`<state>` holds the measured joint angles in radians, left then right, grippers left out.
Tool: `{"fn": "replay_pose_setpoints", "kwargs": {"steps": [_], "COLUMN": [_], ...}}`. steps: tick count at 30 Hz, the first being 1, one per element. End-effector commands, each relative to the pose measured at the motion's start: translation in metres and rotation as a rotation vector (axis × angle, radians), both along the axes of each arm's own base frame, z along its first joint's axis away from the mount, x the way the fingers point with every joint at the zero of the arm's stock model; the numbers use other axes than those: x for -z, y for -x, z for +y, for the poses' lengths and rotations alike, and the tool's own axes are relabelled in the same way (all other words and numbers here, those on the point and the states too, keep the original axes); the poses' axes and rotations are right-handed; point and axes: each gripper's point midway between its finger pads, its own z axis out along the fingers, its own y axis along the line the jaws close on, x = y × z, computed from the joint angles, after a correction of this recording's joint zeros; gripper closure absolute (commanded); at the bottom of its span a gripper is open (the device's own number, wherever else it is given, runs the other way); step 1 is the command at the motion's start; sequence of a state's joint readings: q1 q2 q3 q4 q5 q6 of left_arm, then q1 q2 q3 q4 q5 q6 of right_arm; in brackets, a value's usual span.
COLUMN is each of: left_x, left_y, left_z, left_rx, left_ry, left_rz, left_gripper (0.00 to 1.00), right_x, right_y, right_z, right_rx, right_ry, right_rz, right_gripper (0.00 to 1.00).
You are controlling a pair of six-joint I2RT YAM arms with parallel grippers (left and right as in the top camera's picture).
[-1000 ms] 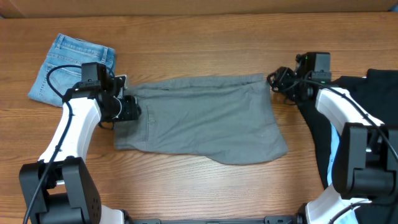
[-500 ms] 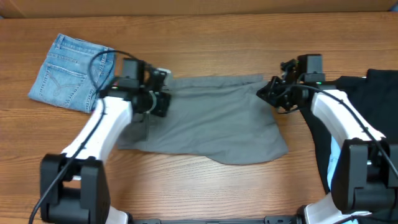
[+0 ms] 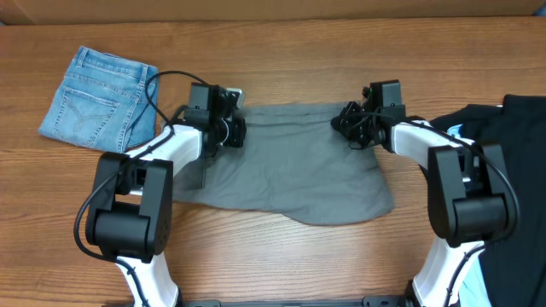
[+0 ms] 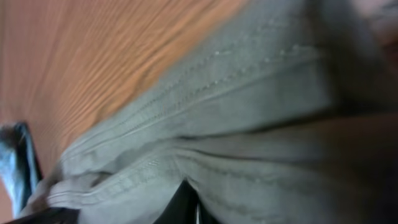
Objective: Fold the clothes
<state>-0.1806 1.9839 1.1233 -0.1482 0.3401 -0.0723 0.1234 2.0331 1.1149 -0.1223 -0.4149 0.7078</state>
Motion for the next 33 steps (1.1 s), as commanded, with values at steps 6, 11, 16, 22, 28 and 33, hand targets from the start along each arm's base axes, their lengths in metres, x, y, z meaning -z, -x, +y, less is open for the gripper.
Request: {"fn": "replay_pose_setpoints", "kwargs": {"steps": [6,11,16,22,28,33], "left_x": [-0.01,-0.033,-0.072,-0.111,-0.079,-0.023], "left_y": [-0.017,-0.019,-0.009,0.034,0.086,0.118], "left_z": [0.015,0.028,0.038,0.034,0.041,0.059], "left_rx": [-0.105,-0.052,0.02,0.091,0.083,0.005], "left_ry": [0.099,0.048,-0.015,-0.042,-0.137,-0.209], "left_rz": [0.022,0.012,0.029,0.104,0.32,0.454], "left_gripper": [0.77,0.71,0.59,0.55,0.65,0.74], "right_x": [-0.019,-0.068,-0.117,-0.147,-0.109,-0.059], "right_y": [-0.014,-0.011,0.011,0.068,0.138,0.174], "right_z": [-0.015,-0.028,-0.038,-0.026,-0.008,-0.014], "right_rx": [-0.031,-0.126,-0.197,-0.304,-0.394,-0.341], "right_ry": [0.014,0.06,0.117,0.136,0.132,0.142], "right_rz": [-0.069,-0.138,-0.169,-0.104,0.202,0.364], "right_gripper": [0.88,0.82,0.73,0.69,0.66,0.75]}}
